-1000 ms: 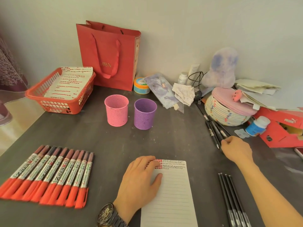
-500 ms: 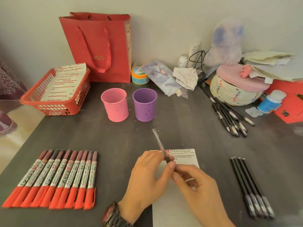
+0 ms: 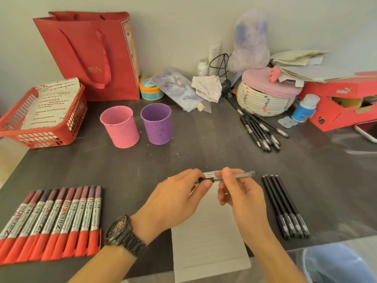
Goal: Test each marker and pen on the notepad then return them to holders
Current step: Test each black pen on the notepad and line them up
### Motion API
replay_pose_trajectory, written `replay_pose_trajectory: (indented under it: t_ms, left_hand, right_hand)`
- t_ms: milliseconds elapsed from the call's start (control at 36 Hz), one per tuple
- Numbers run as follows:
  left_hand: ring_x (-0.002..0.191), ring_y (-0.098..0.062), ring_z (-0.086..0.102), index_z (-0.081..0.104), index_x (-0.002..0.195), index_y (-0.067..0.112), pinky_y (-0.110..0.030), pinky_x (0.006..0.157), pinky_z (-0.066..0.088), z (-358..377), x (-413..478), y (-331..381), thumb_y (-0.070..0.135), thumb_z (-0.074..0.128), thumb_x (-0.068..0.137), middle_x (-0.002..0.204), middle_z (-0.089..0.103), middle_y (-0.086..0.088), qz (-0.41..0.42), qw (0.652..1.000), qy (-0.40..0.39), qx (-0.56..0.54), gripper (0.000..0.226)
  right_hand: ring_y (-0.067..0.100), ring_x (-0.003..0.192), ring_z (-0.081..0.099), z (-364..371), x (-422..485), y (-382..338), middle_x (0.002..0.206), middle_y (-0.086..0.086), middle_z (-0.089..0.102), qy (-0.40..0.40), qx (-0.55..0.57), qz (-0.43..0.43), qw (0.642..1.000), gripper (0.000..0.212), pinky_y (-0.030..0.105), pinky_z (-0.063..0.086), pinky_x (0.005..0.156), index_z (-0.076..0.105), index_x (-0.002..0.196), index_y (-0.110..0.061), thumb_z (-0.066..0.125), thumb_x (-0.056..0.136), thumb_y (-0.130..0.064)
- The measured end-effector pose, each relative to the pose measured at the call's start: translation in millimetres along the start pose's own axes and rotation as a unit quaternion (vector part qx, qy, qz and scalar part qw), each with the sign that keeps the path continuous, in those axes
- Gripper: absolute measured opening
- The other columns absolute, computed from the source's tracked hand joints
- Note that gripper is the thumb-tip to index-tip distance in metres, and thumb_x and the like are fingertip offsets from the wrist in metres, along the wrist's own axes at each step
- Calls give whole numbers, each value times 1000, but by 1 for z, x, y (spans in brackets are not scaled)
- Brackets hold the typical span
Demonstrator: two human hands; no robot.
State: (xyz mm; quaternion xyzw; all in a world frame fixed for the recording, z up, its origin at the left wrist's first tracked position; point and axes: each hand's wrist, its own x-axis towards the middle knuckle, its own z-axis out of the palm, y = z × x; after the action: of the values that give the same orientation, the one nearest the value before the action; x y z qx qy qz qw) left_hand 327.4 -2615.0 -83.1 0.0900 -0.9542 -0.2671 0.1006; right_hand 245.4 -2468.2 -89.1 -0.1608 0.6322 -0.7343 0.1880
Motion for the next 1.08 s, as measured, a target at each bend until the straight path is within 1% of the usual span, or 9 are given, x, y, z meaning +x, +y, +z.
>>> replay_pose_trajectory:
  t_ms: [139, 250, 417, 500, 556, 722, 861, 1000, 1083]
  left_hand:
    - [58, -11, 49, 39, 79, 31, -30, 51, 34, 4, 11, 12, 68, 20, 92, 63, 47, 11, -2, 998, 14, 60, 44]
    - [48, -6, 32, 42, 79, 30, -22, 39, 28, 5, 8, 17, 55, 32, 100, 59, 35, 18, 64, 981, 102, 150, 34]
    - [52, -7, 44, 41, 80, 39, -19, 45, 33, 8, -1, 11, 63, 26, 97, 57, 41, 24, 35, 992, 74, 95, 34]
    - [66, -5, 54, 43, 80, 51, -17, 49, 32, 6, -5, 11, 66, 24, 95, 72, 54, 27, 27, 997, 51, 54, 29]
    - [69, -5, 54, 42, 78, 49, -17, 50, 31, 5, -8, 10, 67, 22, 95, 83, 54, 33, 25, 998, 40, 29, 32]
    - [63, -7, 53, 41, 66, 40, -17, 48, 29, 5, -13, 4, 70, 22, 94, 74, 55, 29, 9, 999, 38, -9, 45]
    - [57, -8, 53, 52, 59, 25, -18, 43, 28, 12, -13, -3, 87, 22, 82, 49, 47, 14, -31, 997, 71, 15, 72]
    - [52, -8, 46, 41, 64, 32, -19, 44, 31, 18, -19, -14, 98, 28, 69, 63, 53, 22, -76, 994, 84, 8, 67]
    - [67, -2, 50, 37, 76, 41, -20, 46, 38, 22, -24, -25, 97, 34, 69, 77, 55, 25, -100, 990, 95, -2, 57]
  right_hand:
    - [15, 54, 52, 3, -1, 2, 67, -2, 59, 14, 37, 29, 999, 21, 25, 45, 50, 73, 88, -20, 64, 90, -38]
    - [16, 53, 49, 3, -3, 2, 63, -1, 56, 2, 30, 32, 999, 27, 27, 43, 50, 74, 77, -24, 62, 95, -39]
    - [14, 53, 51, 3, -10, 1, 68, 3, 61, -15, 13, 1, 1000, 24, 24, 44, 50, 75, 86, -23, 57, 101, -31]
    - [13, 52, 51, 7, -14, 3, 67, 1, 62, -16, 14, -6, 1000, 27, 22, 42, 49, 74, 87, -25, 53, 104, -25]
    - [12, 51, 50, 10, -16, 5, 65, -2, 61, -19, 11, -10, 1000, 27, 22, 42, 49, 73, 88, -25, 51, 104, -25]
    - [8, 51, 51, 19, -19, 11, 64, -5, 61, -17, -3, -23, 1000, 24, 20, 44, 50, 69, 87, -30, 50, 100, -35]
    - [12, 49, 48, 16, -14, 13, 61, 0, 59, -7, 13, -29, 999, 25, 21, 42, 48, 66, 84, -25, 50, 97, -38]
    - [16, 48, 50, 7, -7, 9, 58, -4, 52, 4, 12, -50, 999, 24, 25, 45, 48, 69, 86, -23, 54, 98, -37]
    - [21, 46, 51, -6, 4, 4, 64, 1, 54, 39, 37, -42, 998, 27, 27, 44, 45, 65, 88, -20, 54, 99, -43]
